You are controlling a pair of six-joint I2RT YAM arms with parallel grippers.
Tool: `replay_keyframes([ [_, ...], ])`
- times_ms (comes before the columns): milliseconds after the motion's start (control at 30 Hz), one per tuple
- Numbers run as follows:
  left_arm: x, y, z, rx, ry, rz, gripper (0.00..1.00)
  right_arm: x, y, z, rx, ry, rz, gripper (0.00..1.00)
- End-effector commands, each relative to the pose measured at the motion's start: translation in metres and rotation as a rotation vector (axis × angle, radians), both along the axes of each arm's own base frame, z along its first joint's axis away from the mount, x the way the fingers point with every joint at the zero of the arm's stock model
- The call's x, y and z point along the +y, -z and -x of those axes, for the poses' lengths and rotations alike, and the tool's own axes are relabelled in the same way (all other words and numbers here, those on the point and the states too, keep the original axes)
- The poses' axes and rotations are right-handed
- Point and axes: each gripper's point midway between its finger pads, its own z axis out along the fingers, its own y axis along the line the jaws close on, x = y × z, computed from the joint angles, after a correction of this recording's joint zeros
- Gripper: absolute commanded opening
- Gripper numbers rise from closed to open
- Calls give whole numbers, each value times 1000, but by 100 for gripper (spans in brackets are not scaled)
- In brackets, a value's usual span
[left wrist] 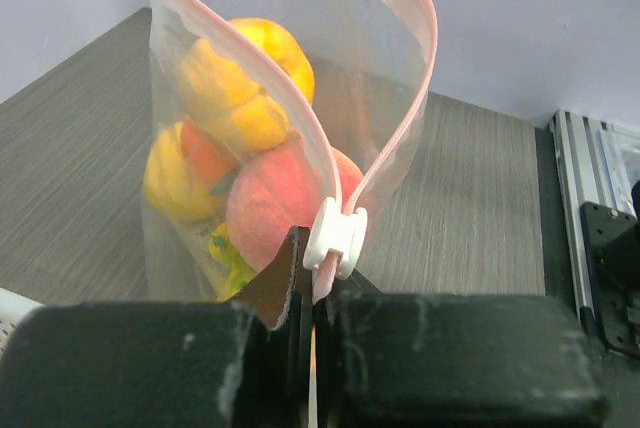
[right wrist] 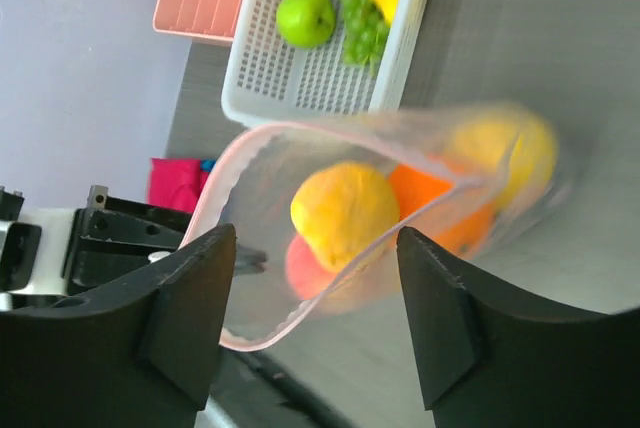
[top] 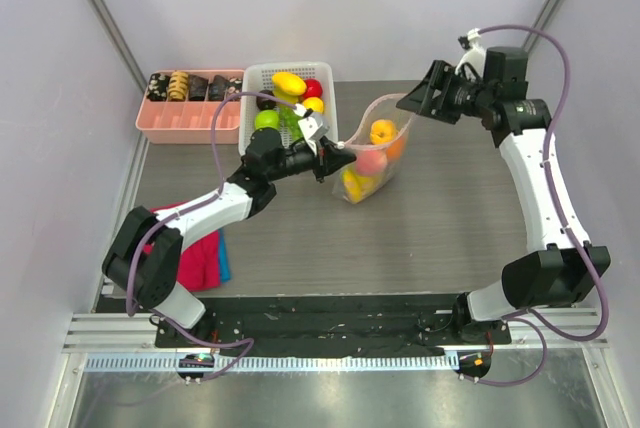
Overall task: Place the food in the zip-top bag and seal the zipper
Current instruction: Zip the zipper food storage bag at the center of the board.
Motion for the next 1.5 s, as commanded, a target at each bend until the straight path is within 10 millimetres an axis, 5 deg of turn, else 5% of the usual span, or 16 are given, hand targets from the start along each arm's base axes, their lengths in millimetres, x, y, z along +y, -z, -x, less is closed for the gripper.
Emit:
replay_keyframes([
  [0, 1, -44, 11, -151, 51, 12, 0, -1, -66, 3, -440, -222, 193, 72],
  [167, 0, -46, 9, -150, 51, -5, 0, 45, -89, 33, -766, -549, 294, 71],
  [333, 0, -48, 9, -157, 43, 3, 0, 93, -74, 73, -1003, -804, 402, 71],
  [467, 0, -46, 8, -169, 44, -2, 0, 105, -57, 86, -1101, -902, 451, 63],
  [733, -4, -46, 12, -175, 48, 0, 0, 119, -36, 90, -1168, -995, 482, 46],
  [1467, -7, -43, 19, -195, 44, -25, 0, 127, 4, 87, -1131, -1125, 569, 49],
])
